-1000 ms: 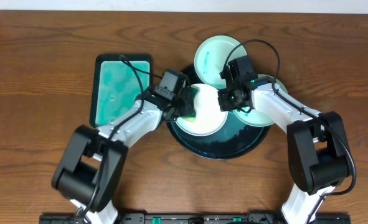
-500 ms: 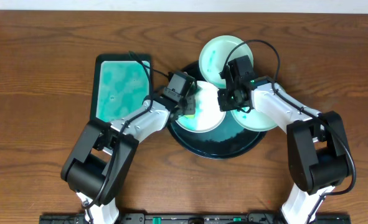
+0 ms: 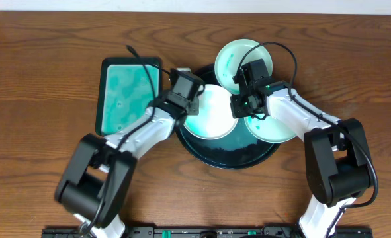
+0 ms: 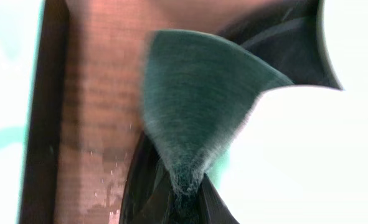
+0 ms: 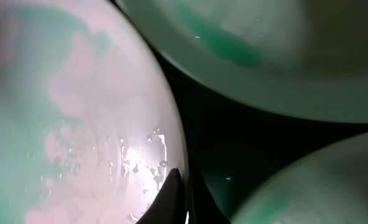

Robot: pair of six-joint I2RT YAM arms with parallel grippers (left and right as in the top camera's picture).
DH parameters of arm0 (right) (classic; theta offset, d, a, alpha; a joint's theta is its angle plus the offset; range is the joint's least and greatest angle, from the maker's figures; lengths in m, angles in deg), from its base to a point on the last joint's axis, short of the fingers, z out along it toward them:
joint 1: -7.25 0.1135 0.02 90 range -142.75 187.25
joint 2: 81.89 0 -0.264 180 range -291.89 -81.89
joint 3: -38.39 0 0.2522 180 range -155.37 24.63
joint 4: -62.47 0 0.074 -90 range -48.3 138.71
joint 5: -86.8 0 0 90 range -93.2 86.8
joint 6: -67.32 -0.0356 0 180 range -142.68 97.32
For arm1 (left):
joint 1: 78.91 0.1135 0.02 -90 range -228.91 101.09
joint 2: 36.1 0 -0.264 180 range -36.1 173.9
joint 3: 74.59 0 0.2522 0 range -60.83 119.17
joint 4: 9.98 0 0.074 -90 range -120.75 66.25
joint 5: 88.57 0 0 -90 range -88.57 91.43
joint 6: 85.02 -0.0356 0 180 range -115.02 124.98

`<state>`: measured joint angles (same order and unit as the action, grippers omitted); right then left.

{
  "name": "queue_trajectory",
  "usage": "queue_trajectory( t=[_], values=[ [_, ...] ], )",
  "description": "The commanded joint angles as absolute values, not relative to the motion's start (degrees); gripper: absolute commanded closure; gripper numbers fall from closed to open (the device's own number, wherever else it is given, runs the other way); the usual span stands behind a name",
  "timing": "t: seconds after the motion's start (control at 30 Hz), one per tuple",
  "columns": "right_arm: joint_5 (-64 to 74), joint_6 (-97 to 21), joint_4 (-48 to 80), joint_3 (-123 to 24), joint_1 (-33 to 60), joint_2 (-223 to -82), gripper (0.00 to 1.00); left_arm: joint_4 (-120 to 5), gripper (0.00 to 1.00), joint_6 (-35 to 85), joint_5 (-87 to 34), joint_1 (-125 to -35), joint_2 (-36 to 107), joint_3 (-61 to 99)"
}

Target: Clean dirty plates on tray and stack at the side

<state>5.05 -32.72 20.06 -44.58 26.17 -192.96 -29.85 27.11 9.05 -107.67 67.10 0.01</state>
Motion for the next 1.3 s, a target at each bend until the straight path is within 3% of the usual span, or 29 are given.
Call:
queue_trajectory(
  t=[0.0, 0.3, 0.63, 0.9, 1.27],
  values=[
    [2.7, -32.4, 19.9, -44.6, 25.8, -193.5, 0.99, -28.9, 0.93, 26.1, 2.8, -106.6, 61.4, -0.6],
    [0.4, -25.7, 22.4, -44.7, 29.1, -186.5, 0.99, -34.9, 0.93, 26.0, 2.1, -97.4, 48.3, -0.6],
    [-34.0, -12.3, 23.0, -44.7, 38.9, -175.7, 0.99, -43.6, 0.93, 26.0, 2.0, -82.6, 49.8, -0.6],
    [-55.1, 7.4, 30.5, -44.7, 47.9, -174.4, 0.99, -44.7, 0.93, 26.0, 2.1, -80.0, 49.8, -0.6],
    [-64.3, 31.3, 44.0, -44.7, 55.2, -174.4, 0.99, -46.4, 0.93, 26.0, 2.1, -78.8, 49.8, -0.6]
  ],
)
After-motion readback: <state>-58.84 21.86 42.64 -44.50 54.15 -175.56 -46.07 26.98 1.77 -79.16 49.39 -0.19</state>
